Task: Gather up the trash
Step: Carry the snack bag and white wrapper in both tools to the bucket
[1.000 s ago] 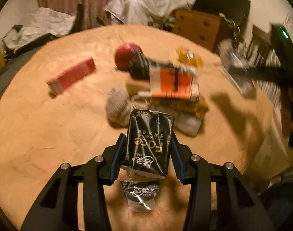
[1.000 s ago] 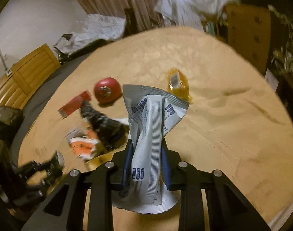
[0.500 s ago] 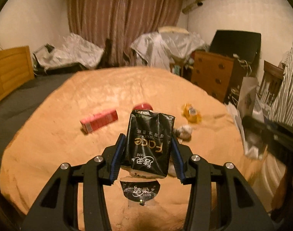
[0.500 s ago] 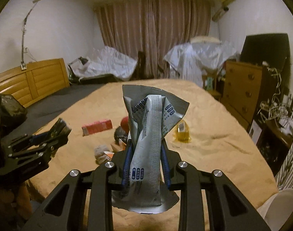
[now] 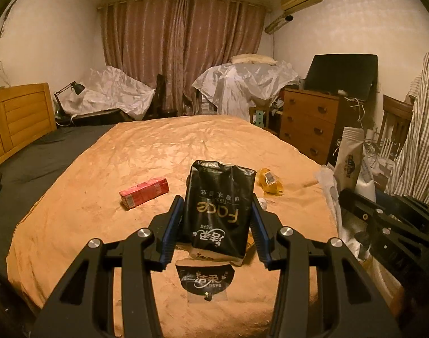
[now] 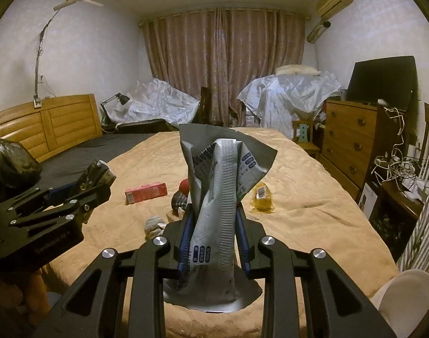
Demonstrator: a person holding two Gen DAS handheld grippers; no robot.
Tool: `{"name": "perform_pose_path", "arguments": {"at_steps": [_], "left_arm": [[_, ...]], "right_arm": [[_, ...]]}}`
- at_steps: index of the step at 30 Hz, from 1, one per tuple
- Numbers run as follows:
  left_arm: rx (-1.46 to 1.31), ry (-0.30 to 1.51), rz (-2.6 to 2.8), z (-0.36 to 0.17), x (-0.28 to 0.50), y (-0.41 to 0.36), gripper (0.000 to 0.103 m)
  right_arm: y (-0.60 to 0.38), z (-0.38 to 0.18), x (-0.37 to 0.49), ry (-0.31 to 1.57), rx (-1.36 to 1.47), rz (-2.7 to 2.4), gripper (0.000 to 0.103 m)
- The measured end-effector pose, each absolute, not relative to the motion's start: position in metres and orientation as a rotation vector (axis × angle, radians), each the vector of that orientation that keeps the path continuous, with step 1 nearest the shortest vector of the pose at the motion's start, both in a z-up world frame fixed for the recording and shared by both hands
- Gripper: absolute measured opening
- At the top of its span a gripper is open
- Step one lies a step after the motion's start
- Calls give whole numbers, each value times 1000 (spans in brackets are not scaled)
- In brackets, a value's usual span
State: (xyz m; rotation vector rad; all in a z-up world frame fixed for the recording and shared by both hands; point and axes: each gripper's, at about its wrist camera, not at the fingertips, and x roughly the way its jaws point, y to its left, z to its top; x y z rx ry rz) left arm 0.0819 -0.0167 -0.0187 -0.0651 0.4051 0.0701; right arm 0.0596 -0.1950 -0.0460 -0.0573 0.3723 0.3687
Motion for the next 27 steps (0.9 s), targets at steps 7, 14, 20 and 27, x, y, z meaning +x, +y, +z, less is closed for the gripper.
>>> {"name": "perform_pose_path", "arguments": {"at_steps": [7, 14, 20, 27], "left_arm": [[-61, 405, 30, -14, 80, -31, 44], [-53, 406, -48, -8, 86, -67, 44], [-34, 408, -152, -1, 91, -113, 44], [8, 435, -307, -3, 99, -183, 44]], "right_arm": [[-220, -28, 49, 378, -46, 318, 29], [-273, -18, 32, 387, -38, 235, 29], [-335, -14, 19, 406, -24, 142, 29], [-416, -12, 0, 426, -18, 13, 29]]}}
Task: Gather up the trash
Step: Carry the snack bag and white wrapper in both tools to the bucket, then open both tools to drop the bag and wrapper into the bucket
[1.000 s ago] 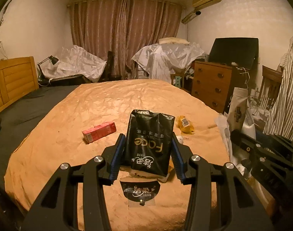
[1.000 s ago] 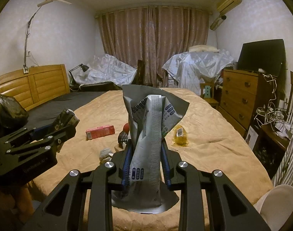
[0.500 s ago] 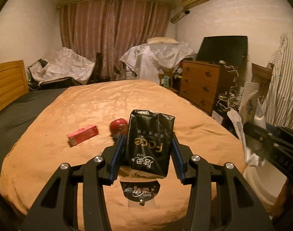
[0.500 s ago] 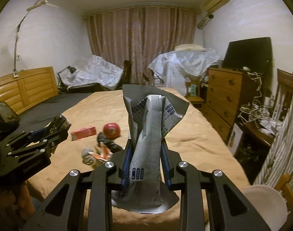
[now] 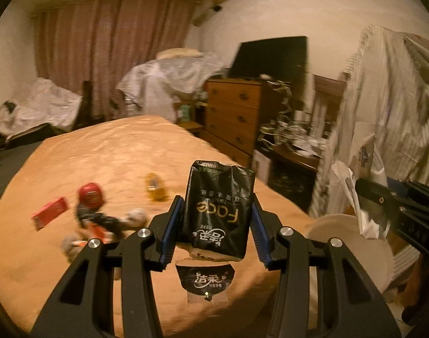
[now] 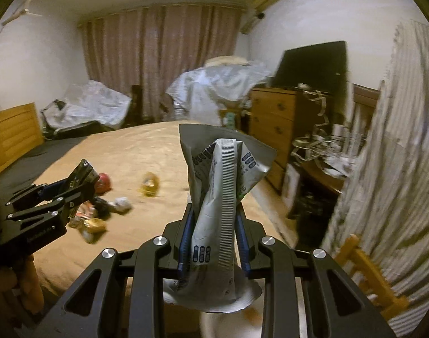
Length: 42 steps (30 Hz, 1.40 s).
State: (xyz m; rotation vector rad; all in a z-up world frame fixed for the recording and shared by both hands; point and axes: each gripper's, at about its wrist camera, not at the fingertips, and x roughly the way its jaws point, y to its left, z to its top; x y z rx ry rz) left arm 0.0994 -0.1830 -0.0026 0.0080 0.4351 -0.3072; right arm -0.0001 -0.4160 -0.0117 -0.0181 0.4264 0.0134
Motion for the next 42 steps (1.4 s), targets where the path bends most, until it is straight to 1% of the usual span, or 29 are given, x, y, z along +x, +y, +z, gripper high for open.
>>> {"name": "perform_pose_path", "arguments": {"at_steps": [4, 12, 17, 23, 26, 30, 36, 37, 39, 41, 42], "left_arm": [[28, 456, -389, -7, 102, -224, 44], [86, 530, -527, -21, 105, -286, 45], [145, 615, -606, -32, 116, -316, 46], [243, 806, -721, -59, 137, -356, 46], [305, 885, -770, -75, 142, -374, 46], [359, 925, -778, -88, 144, -383, 46], [358, 930, -762, -94, 148, -382, 46], [357, 925, -758, -94, 148, -383, 48], [359, 915, -753, -92, 148, -386, 56], [364, 897, -744, -90, 147, -386, 77], [363, 882, -738, -89, 147, -385, 79]], "right_arm": [[-459, -15, -13, 453, -14, -51, 29], [-509, -25, -18, 535, -3, -114, 30], [-544, -44, 7, 712, -3, -92, 30], [-590, -71, 48, 976, 31, -32, 30], [-601, -85, 61, 1066, 76, 11, 30], [-603, -102, 68, 1122, 101, 31, 30], [-589, -111, 59, 1121, 107, 38, 30], [-589, -112, 59, 1121, 108, 39, 30], [-591, -113, 58, 1120, 103, 36, 31], [-592, -112, 58, 1117, 120, 47, 39], [-593, -112, 58, 1113, 127, 50, 44]]}}
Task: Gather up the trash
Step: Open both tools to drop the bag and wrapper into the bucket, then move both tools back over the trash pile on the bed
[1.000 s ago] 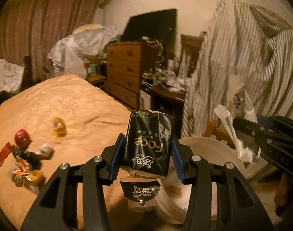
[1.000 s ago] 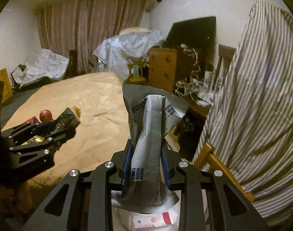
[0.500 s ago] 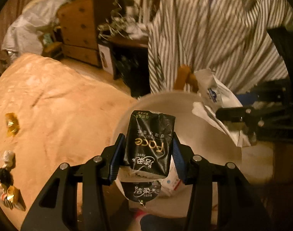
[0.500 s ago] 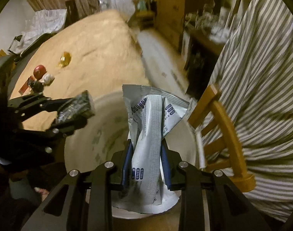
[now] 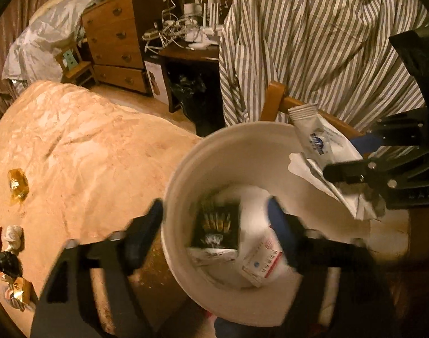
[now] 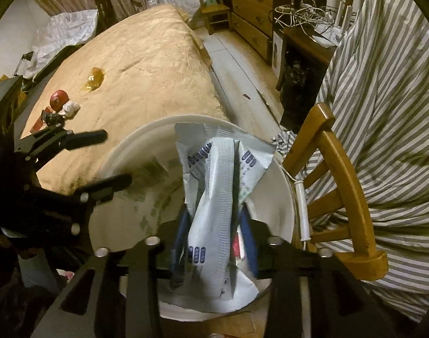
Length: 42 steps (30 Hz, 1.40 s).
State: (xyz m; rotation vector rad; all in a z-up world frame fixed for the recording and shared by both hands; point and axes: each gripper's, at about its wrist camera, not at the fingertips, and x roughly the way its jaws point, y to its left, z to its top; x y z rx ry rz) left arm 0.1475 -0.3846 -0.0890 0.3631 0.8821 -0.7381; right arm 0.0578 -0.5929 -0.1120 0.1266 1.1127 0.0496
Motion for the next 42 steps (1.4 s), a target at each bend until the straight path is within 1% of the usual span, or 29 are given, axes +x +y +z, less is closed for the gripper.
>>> {"name": "perform_pose_path", "arguments": {"at_steps": [1, 2, 10, 17, 18, 20, 21, 22, 23, 25, 28, 30, 37, 40, 42], "left_arm": [[360, 881, -737, -89, 148, -384, 81], [356, 882, -732, -89, 149, -383, 81], [346, 871, -722, -86, 148, -373, 81], [317, 860, -707, -81, 145, -348, 81], [309, 858, -699, -81, 145, -340, 81], [295, 855, -683, -81, 145, -325, 81], [285, 849, -667, -80, 146, -312, 81], [277, 847, -655, -81, 146, -303, 81], [267, 848, -646, -81, 147, -294, 81], [236, 839, -607, -83, 148, -264, 81], [195, 830, -535, -89, 150, -213, 81], [152, 837, -455, -97, 155, -168, 81], [-108, 858, -114, -122, 171, 17, 81], [-173, 863, -20, -133, 176, 64, 81], [-195, 871, 6, -141, 183, 79, 81]], "right_arm": [[-594, -112, 57, 1107, 132, 51, 48], [-595, -111, 57, 1101, 140, 52, 48], [-590, -100, 48, 1060, 149, 56, 49], [-557, -70, 36, 964, 115, 104, 49], [-549, -66, 33, 941, 113, 116, 51], [-534, -56, 27, 885, 113, 139, 60], [-526, -51, 23, 852, 102, 141, 69], [-516, -46, 19, 814, 82, 139, 75], [-501, -40, 13, 758, 48, 132, 78], [-481, -36, 8, 706, 30, 145, 81], [-442, -38, 4, 649, 28, 212, 83], [-421, -45, 5, 646, 20, 247, 84], [-337, -95, 41, 757, 96, 441, 84], [-306, -114, 60, 785, 138, 509, 84], [-285, -128, 79, 817, 195, 564, 82]]}}
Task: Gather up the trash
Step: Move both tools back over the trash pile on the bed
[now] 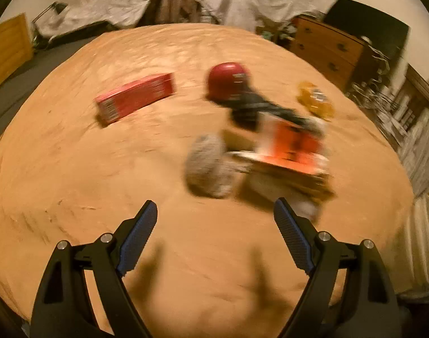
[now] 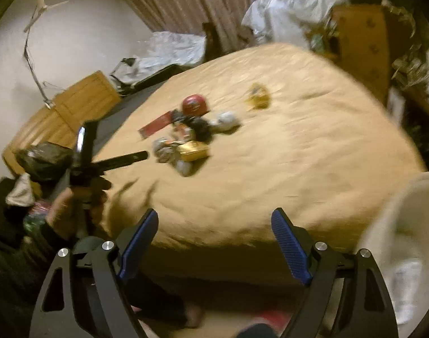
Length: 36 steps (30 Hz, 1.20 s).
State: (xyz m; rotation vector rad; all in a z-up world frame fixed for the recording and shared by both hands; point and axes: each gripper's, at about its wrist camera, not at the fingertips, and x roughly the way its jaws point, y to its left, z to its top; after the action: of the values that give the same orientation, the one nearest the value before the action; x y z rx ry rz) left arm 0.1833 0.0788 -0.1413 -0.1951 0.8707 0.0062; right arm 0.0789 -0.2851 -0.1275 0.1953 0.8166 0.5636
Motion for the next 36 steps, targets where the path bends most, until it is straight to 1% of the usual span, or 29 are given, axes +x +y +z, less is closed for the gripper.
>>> {"name": "perform_pose_path", "arguments": {"at_steps": [3, 7, 9, 13, 18, 19, 20, 21, 23, 27, 29, 31, 32, 33, 36], "left_arm": [[-218, 889, -7, -153, 196, 88, 81], [-202, 900, -47, -165, 214, 78, 81], [-206, 905, -50, -172, 225, 83, 77], [-232, 901, -59, -175, 235, 89, 62], [-225, 902, -97, -178, 241, 89, 51], [-227, 903, -97, -179, 243, 90, 46], [-234, 905, -98, -179, 244, 92, 38], [-248, 910, -104, -180, 245, 95, 36], [-274, 912, -117, -182, 245, 100, 34], [-270, 910, -129, -184, 243, 102, 34], [-269, 908, -129, -185, 242, 102, 34], [-271, 907, -131, -186, 242, 104, 34], [-271, 907, -132, -186, 242, 104, 34], [-268, 907, -130, -186, 242, 103, 34], [-265, 903, -127, -186, 241, 104, 34]], "right_arm": [[-262, -146, 111, 867, 308, 625, 77], [-229, -163, 141, 895, 282, 649, 73], [-210, -164, 152, 883, 193, 649, 72], [-174, -155, 175, 847, -11, 683, 72], [-122, -141, 209, 875, -229, 777, 75], [-114, -140, 216, 884, -252, 785, 76], [-104, -140, 226, 898, -270, 791, 76], [-96, -141, 235, 907, -287, 788, 76], [-81, -143, 252, 921, -303, 787, 76], [-61, -153, 276, 964, -321, 776, 75], [-57, -157, 284, 966, -306, 765, 56], [-61, -157, 287, 970, -269, 756, 23], [-65, -157, 289, 978, -239, 756, 14], [-68, -156, 288, 982, -228, 755, 11], [-80, -155, 281, 965, -217, 731, 11]]}}
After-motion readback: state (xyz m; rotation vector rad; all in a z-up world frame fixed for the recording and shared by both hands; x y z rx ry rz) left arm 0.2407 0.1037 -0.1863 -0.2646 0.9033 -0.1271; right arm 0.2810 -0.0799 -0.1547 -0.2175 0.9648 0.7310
